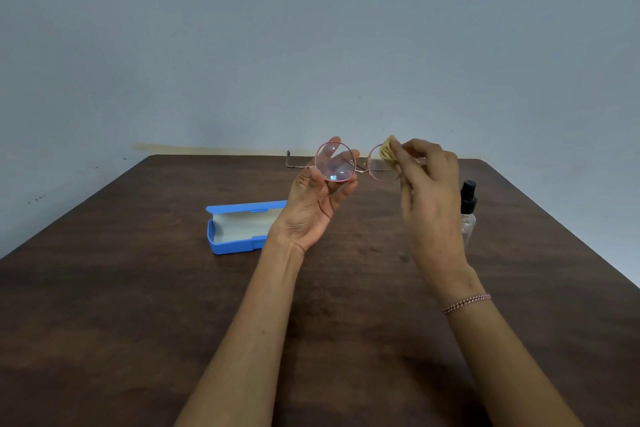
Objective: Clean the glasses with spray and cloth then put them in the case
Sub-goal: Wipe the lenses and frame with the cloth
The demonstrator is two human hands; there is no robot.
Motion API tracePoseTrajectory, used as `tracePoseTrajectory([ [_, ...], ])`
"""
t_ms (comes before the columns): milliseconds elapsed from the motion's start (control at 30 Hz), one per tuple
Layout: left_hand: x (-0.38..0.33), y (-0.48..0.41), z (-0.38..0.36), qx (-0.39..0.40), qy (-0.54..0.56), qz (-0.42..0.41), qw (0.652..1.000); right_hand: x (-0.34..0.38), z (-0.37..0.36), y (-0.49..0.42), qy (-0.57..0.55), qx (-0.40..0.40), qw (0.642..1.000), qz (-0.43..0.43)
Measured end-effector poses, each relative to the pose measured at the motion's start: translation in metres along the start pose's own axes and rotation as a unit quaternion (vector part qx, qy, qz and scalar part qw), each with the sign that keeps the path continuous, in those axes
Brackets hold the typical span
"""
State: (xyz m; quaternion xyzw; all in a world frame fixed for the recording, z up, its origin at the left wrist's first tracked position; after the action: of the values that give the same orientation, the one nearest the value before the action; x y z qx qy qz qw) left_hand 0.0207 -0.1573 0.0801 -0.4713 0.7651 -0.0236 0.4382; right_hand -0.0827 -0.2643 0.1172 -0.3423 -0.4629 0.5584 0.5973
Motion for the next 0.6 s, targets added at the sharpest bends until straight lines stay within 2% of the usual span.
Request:
tracePoseTrajectory([
  [200, -0.004, 0.001, 0.004, -0.025, 0.01, -0.001, 1.0, 0.008, -0.005, 0.0, -0.053, 0.08, 0.995, 0.036],
  [400, -0.003, 0.0, 0.004, -0.018, -0.016, 0.0, 1.0, 0.002, -0.003, -0.002, -0.053, 0.08, 0.995, 0.026],
  [600, -0.001, 0.001, 0.002, -0.001, -0.024, 0.017, 1.0, -0.004, -0.005, -0.003, -0.066, 0.114, 0.991, 0.01],
])
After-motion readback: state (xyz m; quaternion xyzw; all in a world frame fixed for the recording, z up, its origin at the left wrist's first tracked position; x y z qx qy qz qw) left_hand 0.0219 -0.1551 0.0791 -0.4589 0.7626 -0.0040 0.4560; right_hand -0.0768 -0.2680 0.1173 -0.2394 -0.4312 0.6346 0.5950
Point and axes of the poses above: each hand's wrist, its own y-axis away from the middle knuckle, its own z-axis out of the back of the hand, x = y × z, the point moved 6 cm from there along -y, towards the middle knuckle, and after that the axes turned 7 degrees about y, right-handed, at the moved point
